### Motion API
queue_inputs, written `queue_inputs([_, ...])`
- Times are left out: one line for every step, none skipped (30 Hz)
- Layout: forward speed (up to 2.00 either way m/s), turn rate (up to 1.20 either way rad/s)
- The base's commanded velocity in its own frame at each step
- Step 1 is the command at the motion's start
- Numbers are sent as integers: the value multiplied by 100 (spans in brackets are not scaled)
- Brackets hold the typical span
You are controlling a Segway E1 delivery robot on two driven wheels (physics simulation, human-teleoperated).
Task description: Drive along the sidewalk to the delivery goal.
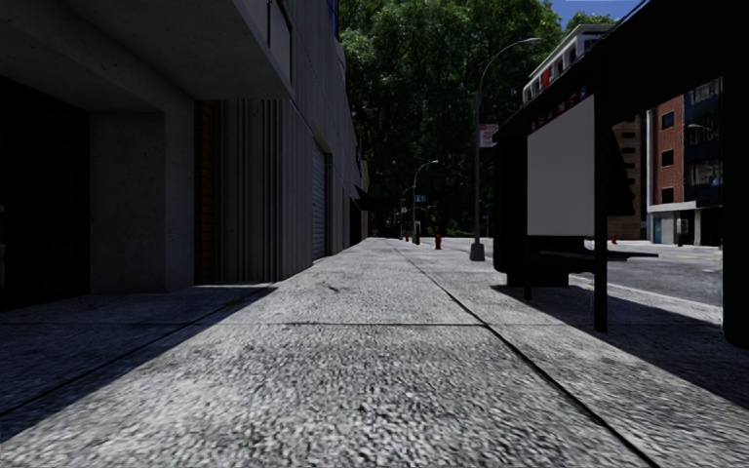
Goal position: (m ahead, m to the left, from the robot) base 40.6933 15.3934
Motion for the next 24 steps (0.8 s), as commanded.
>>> queue_inputs([200, 0])
queue_inputs([200, 0])
queue_inputs([200, 0])
queue_inputs([200, 0])
queue_inputs([200, 0])
queue_inputs([200, 0])
queue_inputs([200, 0])
queue_inputs([200, 0])
queue_inputs([200, 0])
queue_inputs([200, 0])
queue_inputs([200, 0])
queue_inputs([200, 0])
queue_inputs([200, 0])
queue_inputs([200, 0])
queue_inputs([200, 0])
queue_inputs([200, 0])
queue_inputs([200, 0])
queue_inputs([200, 0])
queue_inputs([200, 0])
queue_inputs([200, 0])
queue_inputs([200, 0])
queue_inputs([200, 0])
queue_inputs([200, 0])
queue_inputs([200, 0])
